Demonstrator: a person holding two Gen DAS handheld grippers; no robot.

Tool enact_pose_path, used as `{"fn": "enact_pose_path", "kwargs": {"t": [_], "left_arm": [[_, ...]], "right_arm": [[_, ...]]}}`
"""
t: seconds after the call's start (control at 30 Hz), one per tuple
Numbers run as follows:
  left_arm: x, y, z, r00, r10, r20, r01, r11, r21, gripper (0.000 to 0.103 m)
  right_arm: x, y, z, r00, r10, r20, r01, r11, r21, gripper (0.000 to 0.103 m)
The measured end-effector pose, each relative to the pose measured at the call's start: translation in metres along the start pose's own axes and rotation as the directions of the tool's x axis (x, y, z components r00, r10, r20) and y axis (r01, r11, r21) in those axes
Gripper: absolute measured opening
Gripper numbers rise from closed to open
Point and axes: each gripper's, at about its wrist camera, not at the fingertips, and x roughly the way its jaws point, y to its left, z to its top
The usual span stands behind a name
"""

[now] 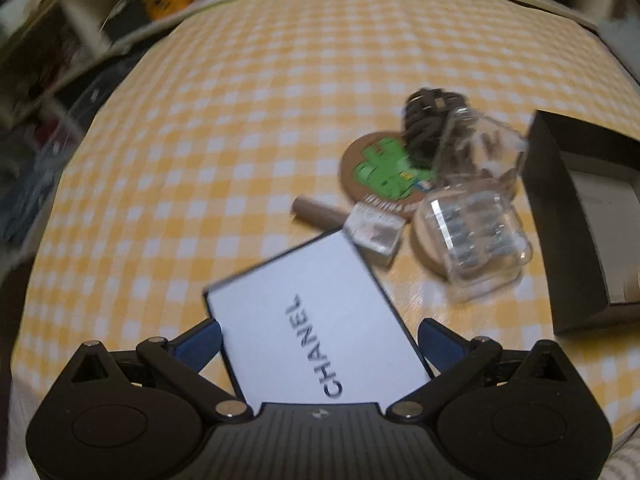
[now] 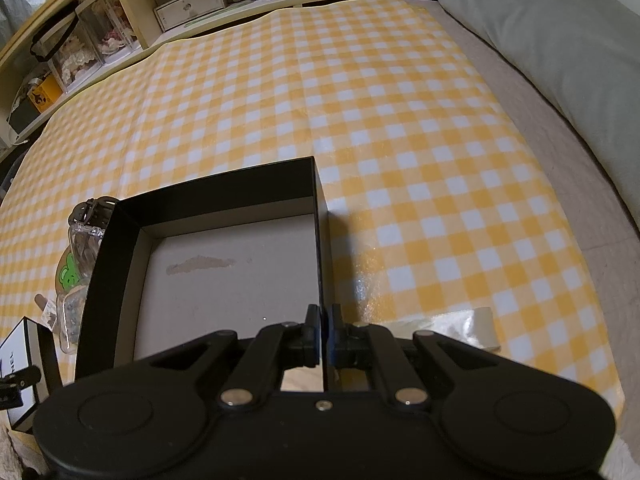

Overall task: Organize rigid objects
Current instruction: 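Grasp the white CHANEL box with the left gripper, then carry the CHANEL box into the black tray box and lower it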

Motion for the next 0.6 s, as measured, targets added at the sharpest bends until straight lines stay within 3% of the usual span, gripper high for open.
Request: {"fn": "enact_pose_path", "kwargs": {"t": [0.27,0.33,0.6], "left_arm": [[0.007,0.024,-0.008,0.995,-0.005,-0.102,-0.009,0.99,-0.138,0.101],[0.006,0.025,-0.008,0.996,-0.025,-0.09,0.011,0.989,-0.15,0.097],[-0.022,0.035,-0.007,0.999,-0.044,0.001,0.043,0.977,-0.211,0.096]], "right_arm": [[0.001,0.0,0.0,1.0,0.0,0.0,0.0,1.0,-0.002,0.005],[0.001,-0.001,0.0,1.0,0.001,0.0,-0.001,1.0,-0.002,0.005],[0.001,-0.001,0.0,1.0,0.001,0.0,-0.001,1.0,-0.003,0.005]]}}
